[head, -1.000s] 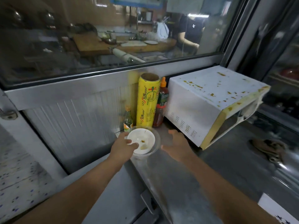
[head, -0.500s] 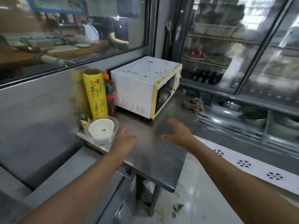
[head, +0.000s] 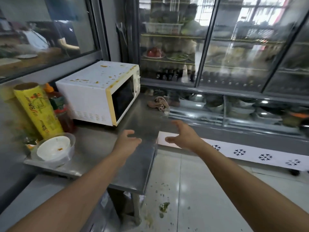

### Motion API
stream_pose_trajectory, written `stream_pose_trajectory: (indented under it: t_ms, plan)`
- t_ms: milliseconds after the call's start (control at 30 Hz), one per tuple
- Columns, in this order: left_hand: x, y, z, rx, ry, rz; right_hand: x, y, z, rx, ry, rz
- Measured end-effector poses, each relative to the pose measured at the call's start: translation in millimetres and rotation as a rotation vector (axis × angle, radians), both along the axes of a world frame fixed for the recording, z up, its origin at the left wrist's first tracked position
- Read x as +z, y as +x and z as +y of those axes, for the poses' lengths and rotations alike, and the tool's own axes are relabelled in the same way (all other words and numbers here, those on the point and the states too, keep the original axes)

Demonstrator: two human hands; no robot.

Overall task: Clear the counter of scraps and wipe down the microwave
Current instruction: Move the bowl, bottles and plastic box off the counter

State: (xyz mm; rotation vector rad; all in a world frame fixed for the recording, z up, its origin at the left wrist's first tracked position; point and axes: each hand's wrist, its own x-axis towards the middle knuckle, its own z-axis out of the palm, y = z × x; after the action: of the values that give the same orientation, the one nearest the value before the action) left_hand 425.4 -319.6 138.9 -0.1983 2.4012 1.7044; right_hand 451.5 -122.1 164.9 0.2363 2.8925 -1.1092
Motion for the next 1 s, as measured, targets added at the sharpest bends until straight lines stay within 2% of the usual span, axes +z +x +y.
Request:
stream_pose_trajectory:
  t_ms: [200, 467, 767, 1000]
  plan:
    - [5, -28, 78, 0.000, -0.020, 0.022, -4, -20, 77, 0.018, -0.031, 0.031]
    - [11, -66, 182, 0.122, -0.055, 0.020, -7, -71, 189, 0.149, -0.065, 0.025]
    - [7, -104, 233, 0.246, -0.074, -0.002, -18, -131, 255, 0.221, -0.090, 0.027]
    - [-9, -169, 253, 0.286, -0.037, 0.006, -31, -200, 275, 0.269, -0.067, 0.023]
